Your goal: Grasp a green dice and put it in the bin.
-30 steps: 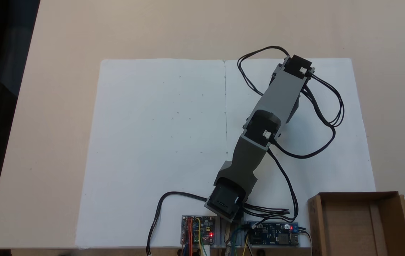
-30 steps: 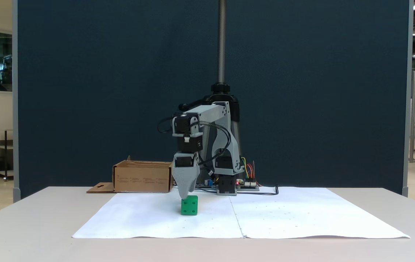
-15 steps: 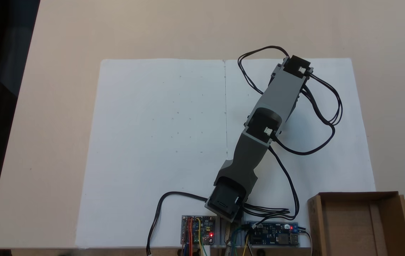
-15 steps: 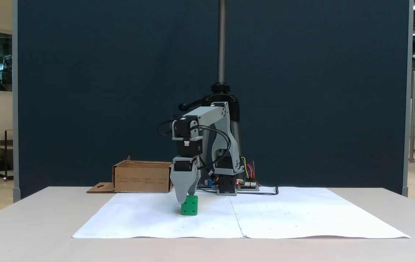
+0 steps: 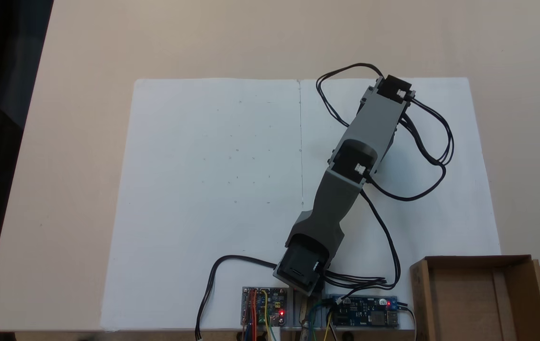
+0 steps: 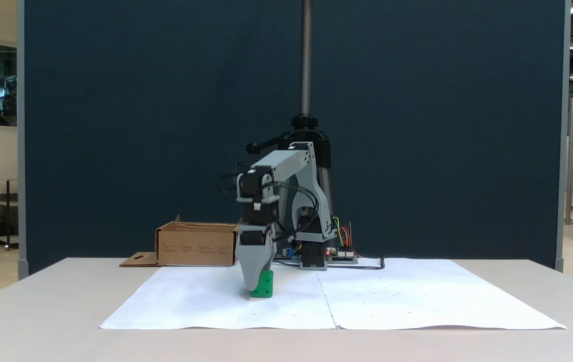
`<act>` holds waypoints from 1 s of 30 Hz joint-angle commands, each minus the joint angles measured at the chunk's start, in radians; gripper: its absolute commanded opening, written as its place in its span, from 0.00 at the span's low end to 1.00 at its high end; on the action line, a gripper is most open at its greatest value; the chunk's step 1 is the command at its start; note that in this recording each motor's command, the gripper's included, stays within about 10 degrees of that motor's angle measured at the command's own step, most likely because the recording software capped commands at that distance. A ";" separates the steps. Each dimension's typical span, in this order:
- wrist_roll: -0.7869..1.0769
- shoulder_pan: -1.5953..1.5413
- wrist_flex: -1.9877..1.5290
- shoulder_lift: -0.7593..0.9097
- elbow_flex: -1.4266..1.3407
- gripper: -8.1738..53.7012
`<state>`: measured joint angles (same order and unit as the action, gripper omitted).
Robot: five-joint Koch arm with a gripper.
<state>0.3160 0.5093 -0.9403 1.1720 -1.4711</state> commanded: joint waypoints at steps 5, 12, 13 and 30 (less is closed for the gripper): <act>0.178 0.006 0.023 0.018 -0.008 0.86; 0.199 0.008 0.023 0.015 -0.015 0.87; 0.201 0.008 0.025 0.011 -0.015 0.87; 0.196 0.005 0.081 -0.018 -0.015 0.81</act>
<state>0.4050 0.5093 -0.8820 1.1382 -1.5018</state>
